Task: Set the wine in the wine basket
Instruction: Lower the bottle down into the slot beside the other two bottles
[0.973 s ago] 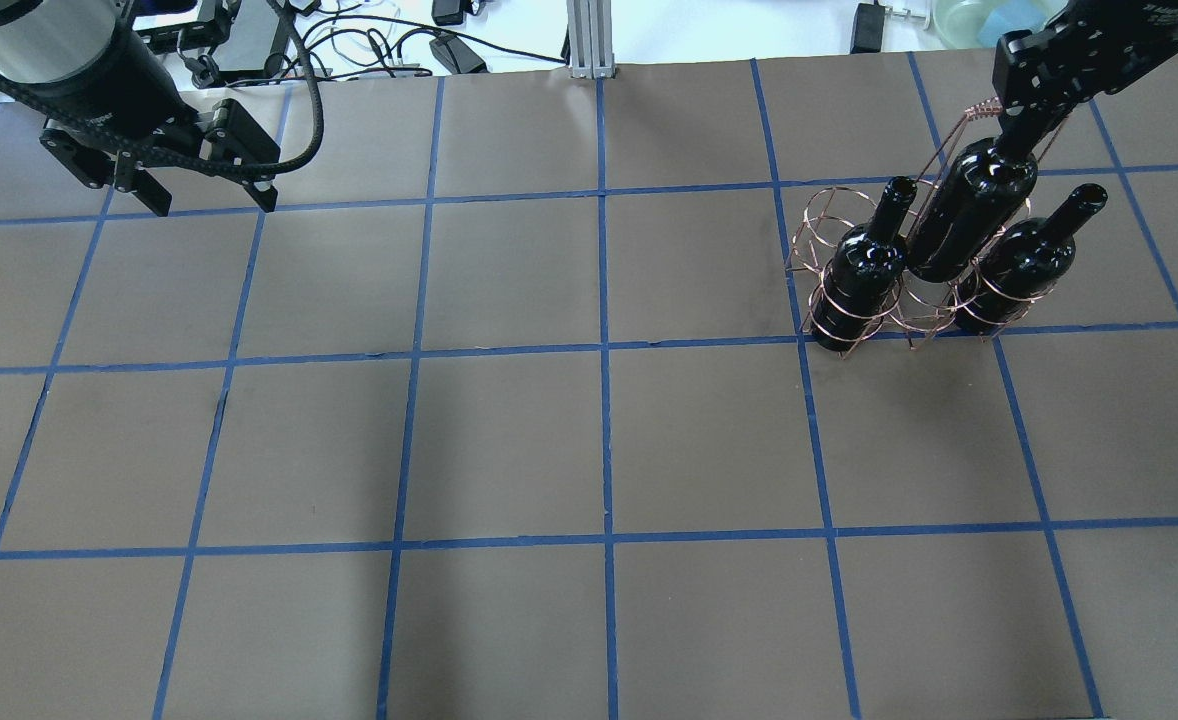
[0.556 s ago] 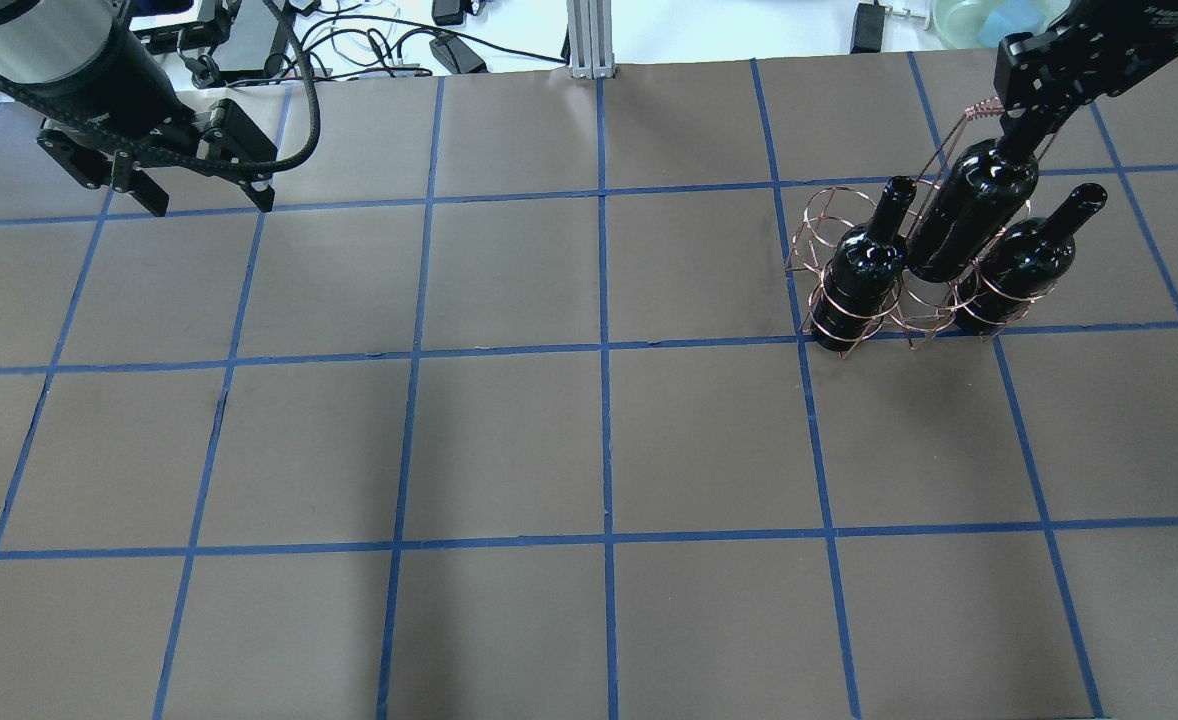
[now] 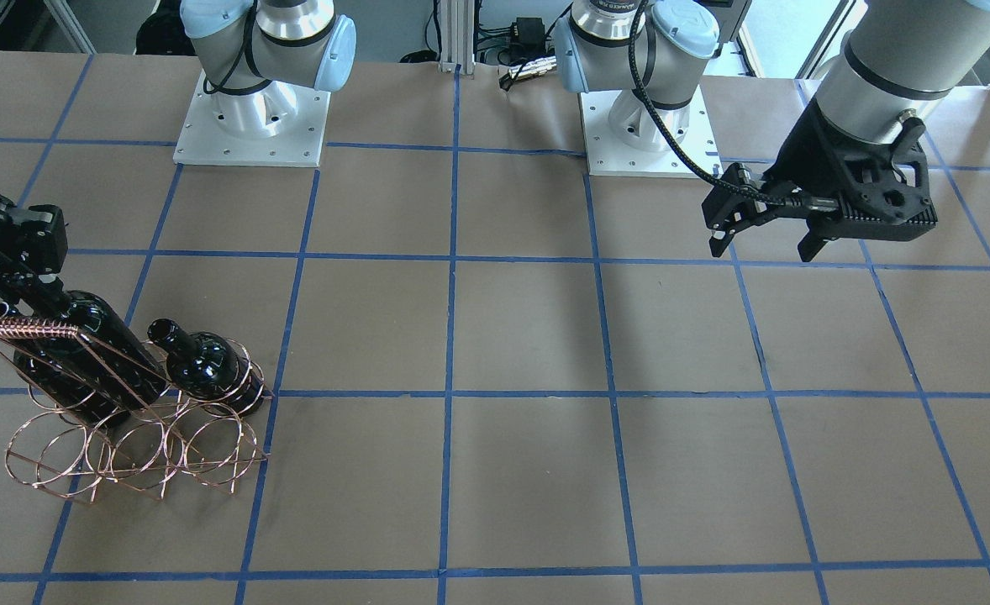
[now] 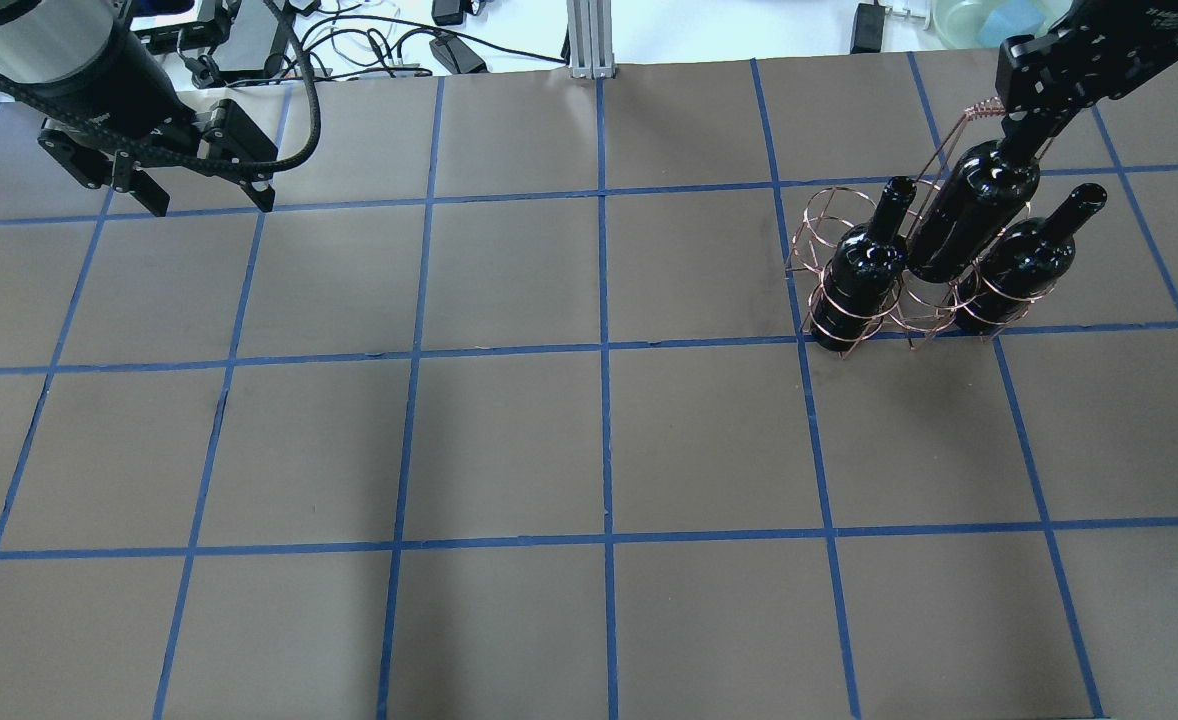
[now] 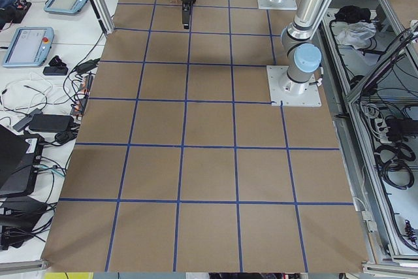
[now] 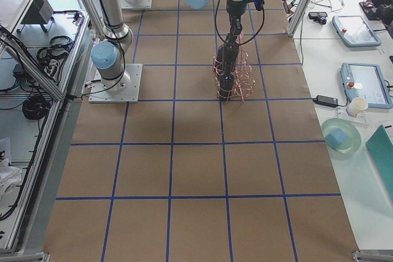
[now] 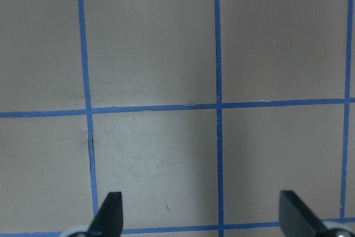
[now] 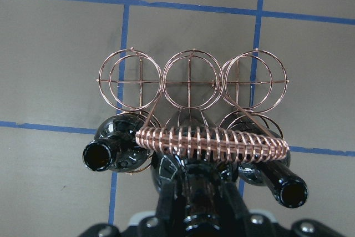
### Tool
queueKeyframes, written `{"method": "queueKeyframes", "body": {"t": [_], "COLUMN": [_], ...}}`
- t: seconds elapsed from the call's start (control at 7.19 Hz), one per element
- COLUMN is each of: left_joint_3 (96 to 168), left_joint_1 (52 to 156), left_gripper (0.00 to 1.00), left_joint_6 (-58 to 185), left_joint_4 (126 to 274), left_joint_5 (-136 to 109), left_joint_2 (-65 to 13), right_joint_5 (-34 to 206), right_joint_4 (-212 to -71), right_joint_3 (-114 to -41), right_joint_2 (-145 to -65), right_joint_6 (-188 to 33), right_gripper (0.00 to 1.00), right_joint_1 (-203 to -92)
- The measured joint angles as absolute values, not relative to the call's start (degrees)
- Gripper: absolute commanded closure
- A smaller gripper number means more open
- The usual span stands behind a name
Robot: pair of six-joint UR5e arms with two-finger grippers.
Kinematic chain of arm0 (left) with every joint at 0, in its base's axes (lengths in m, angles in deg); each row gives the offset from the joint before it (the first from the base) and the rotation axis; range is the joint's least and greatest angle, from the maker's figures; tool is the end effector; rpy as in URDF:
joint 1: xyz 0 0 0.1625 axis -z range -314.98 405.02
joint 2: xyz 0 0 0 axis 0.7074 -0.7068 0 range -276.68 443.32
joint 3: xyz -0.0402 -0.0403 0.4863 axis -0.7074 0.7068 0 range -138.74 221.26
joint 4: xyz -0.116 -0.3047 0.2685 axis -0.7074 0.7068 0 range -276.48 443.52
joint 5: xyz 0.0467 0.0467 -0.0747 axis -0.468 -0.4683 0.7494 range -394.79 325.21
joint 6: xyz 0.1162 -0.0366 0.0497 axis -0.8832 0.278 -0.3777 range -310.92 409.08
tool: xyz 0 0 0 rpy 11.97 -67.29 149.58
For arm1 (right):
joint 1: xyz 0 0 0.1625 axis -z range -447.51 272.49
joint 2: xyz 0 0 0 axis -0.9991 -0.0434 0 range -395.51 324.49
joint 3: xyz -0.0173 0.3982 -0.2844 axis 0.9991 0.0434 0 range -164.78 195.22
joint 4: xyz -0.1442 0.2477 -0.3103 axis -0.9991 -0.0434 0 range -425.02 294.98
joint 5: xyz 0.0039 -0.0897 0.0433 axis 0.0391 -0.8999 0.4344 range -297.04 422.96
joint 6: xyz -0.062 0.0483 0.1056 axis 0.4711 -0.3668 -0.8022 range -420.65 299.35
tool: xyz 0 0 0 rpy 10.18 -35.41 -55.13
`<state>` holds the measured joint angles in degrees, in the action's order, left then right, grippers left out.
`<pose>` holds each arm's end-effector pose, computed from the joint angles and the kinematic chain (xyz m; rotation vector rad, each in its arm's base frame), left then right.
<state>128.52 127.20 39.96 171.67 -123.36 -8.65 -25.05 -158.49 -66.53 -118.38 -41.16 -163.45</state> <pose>-0.0641 -0.5369 0.5304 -0.0362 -3.1226 0.0764 -0.0051 -0.5878 0.5330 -0.1503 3.1248 -0.1357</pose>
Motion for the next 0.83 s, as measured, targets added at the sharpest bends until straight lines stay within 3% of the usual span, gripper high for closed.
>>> {"method": "queueKeyframes", "body": {"t": [0.83], "left_joint_3": [129.11], "left_joint_1": [127.29], "left_gripper": [0.0], "left_joint_6": [40.31], "left_joint_4": [173.09], "left_joint_5": [-127.13], "left_joint_2": [-7.75], "right_joint_5": [-24.92], "right_joint_4": [-158.56], "right_joint_3": [-66.51], "right_joint_2": [-118.44], "right_joint_6": [-40.74], "right_gripper": [1.0], "right_joint_1": [-163.45]}}
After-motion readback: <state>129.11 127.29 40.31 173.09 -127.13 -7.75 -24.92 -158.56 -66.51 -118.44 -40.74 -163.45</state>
